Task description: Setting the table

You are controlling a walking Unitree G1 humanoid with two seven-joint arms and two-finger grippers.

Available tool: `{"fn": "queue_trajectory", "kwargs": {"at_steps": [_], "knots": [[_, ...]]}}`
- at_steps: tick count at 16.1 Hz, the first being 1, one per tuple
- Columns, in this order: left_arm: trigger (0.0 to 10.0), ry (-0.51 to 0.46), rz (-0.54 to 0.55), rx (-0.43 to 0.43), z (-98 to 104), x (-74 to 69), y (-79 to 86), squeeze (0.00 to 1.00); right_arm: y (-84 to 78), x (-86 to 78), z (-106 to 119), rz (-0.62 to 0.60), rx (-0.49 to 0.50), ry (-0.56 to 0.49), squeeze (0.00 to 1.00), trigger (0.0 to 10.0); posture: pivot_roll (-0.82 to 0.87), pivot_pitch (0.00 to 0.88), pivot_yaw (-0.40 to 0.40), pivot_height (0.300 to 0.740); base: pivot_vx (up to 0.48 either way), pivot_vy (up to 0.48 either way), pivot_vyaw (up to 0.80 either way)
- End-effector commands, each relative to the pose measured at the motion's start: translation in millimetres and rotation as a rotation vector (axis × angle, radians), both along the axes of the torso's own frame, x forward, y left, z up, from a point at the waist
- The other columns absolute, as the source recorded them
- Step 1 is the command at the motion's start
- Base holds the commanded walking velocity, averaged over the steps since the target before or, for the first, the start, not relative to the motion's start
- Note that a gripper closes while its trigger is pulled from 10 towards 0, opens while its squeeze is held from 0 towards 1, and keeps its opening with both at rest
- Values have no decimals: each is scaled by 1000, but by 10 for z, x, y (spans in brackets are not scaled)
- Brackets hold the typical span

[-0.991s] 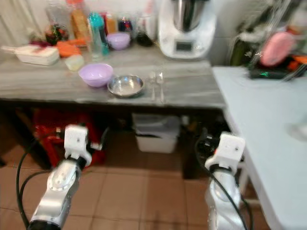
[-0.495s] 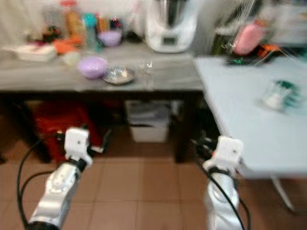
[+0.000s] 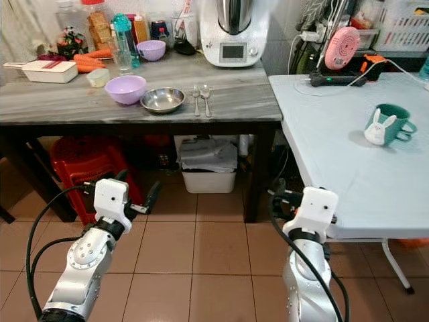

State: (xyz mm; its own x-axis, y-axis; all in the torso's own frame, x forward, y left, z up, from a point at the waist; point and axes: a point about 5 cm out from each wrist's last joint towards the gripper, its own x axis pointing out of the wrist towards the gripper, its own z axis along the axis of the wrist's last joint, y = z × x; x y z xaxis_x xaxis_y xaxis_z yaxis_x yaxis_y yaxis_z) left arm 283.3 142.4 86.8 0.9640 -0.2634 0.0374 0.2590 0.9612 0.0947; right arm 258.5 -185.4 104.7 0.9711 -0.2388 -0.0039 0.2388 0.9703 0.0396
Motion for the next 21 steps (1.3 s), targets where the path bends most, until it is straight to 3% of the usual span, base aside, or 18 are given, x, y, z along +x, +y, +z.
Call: {"fn": "queue_trajectory", "kwargs": {"at_steps": [1, 21], "knots": [[10000, -3, -14, 3, 24, 16, 1, 0, 8, 21, 28, -1, -3, -10, 0, 10000, -90, 0, 23, 740, 0, -326, 0], [10000, 11, -50, -8, 8, -17, -32, 0, 17, 110, 33, 4, -3, -16, 0, 10000, -71, 0, 16, 740, 0, -362, 0]]}}
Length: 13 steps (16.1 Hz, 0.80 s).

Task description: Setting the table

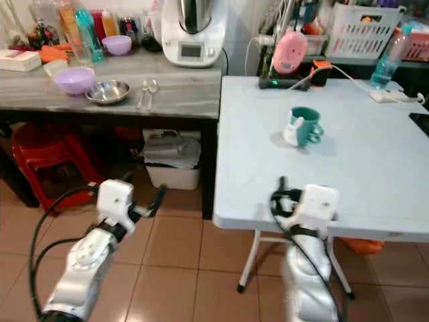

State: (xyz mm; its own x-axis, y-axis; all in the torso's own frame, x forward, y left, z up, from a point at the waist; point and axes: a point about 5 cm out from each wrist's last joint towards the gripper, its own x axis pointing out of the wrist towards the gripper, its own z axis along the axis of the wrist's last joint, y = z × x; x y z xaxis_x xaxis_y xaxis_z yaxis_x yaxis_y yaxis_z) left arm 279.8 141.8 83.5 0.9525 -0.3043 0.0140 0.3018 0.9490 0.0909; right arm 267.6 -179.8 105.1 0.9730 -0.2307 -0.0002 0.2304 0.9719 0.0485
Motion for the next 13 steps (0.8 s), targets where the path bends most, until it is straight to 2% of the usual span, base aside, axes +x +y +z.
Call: {"fn": "queue_trajectory", "kwargs": {"at_steps": [1, 8, 12, 13], "knots": [[10000, -13, -8, -10, 41, 20, -27, 0, -41, 19, 28, -6, -12, -10, 0, 10000, -71, 0, 16, 740, 0, -382, 0], [10000, 1, -28, -14, 5, -8, -56, 0, -56, 11, 32, -13, -18, -13, 0, 10000, -83, 0, 19, 740, 0, -452, 0], [10000, -17, -34, -36, 26, -17, -51, 0, -66, 12, 44, -12, -23, -19, 0, 10000, -82, 0, 15, 740, 0, 0, 0], [10000, -26, -12, -34, 19, -24, 0, 0, -66, 8, 63, -16, -26, -31, 0, 10000, -80, 0, 14, 740, 0, 0, 0]]}}
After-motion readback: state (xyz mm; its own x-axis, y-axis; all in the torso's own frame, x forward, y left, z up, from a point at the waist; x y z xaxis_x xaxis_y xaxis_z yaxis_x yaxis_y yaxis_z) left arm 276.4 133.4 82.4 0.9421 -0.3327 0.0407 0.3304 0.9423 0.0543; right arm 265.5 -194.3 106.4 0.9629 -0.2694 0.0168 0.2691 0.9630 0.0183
